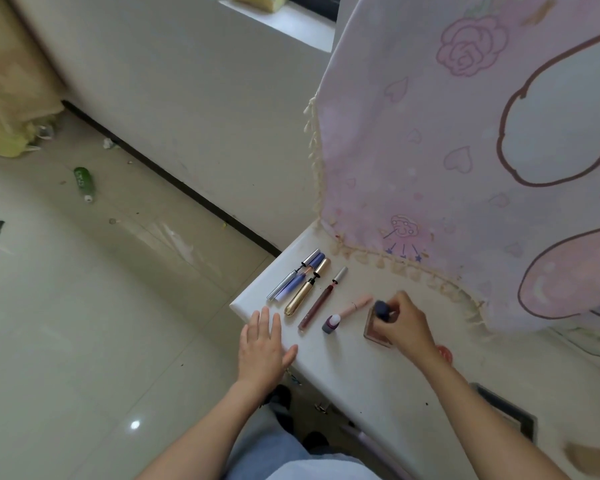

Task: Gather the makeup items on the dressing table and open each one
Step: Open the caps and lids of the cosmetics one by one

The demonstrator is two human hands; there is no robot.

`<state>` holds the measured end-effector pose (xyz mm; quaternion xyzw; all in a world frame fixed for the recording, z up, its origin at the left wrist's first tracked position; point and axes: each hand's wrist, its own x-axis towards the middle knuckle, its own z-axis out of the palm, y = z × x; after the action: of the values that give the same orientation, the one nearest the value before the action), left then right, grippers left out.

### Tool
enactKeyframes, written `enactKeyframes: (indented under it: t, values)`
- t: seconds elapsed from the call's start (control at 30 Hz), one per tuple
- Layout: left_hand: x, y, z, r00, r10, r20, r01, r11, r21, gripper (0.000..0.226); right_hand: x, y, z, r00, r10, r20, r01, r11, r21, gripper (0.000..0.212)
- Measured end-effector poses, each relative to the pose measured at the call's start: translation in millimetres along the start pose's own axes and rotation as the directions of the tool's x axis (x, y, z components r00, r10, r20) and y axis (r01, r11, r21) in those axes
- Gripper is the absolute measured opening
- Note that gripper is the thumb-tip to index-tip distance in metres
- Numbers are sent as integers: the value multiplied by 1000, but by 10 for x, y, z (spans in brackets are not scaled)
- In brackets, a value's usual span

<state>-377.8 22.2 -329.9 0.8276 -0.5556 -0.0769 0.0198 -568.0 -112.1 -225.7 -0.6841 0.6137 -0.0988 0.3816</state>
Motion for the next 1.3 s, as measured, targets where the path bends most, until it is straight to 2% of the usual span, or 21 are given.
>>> enactKeyframes:
  t: [0.07, 0.17, 0.23, 0.4, 0.6, 0.73, 0.83, 0.9, 0.93, 1.1, 1.3]
  values:
    - [6, 3, -18, 1000, -6, -12, 6, 1000, -2, 72, 163, -127, -59, 999, -19, 41, 23, 994, -103, 21]
    - [25, -7, -43, 1000, 11, 1, -11, 1000, 11, 73, 376, -275, -60, 988, -64, 140, 104, 948, -302, 23]
    - [29, -15, -47, 1000, 21, 3, -21, 1000, 12, 73, 481, -363, -10, 979, -79, 186, 144, 920, -364, 24]
    - [22, -3, -83, 1000, 19, 20, -19, 1000, 5, 73, 629, -449, 153, 963, -91, 252, 192, 891, -412, 23]
    - [18, 10, -134, 999, 21, 37, -21, 1000, 3, 72, 646, -443, 275, 955, -79, 287, 198, 888, -415, 10]
    - [15, 19, -167, 997, 26, 71, -27, 1000, 3, 73, 662, -380, 289, 955, -61, 292, 179, 900, -397, 30]
    - [8, 14, -164, 996, 29, 82, -30, 999, 13, 74, 682, -333, 281, 953, -59, 297, 179, 899, -398, 21]
    - [13, 9, -161, 996, 29, 84, -31, 999, 23, 74, 705, -257, 248, 960, -28, 277, 146, 897, -417, 47]
    - [18, 12, -168, 996, 27, 90, -30, 999, 28, 74, 715, -211, 222, 964, -10, 265, 130, 890, -437, 52]
    - [13, 8, -182, 993, 31, 113, -33, 999, 18, 74, 733, -35, 160, 959, 29, 284, 160, 769, -619, 47]
    - [4, 39, -319, 978, -7, 210, 17, 999, -47, 74, 716, -19, 166, 944, -91, 318, 299, 648, -701, 29]
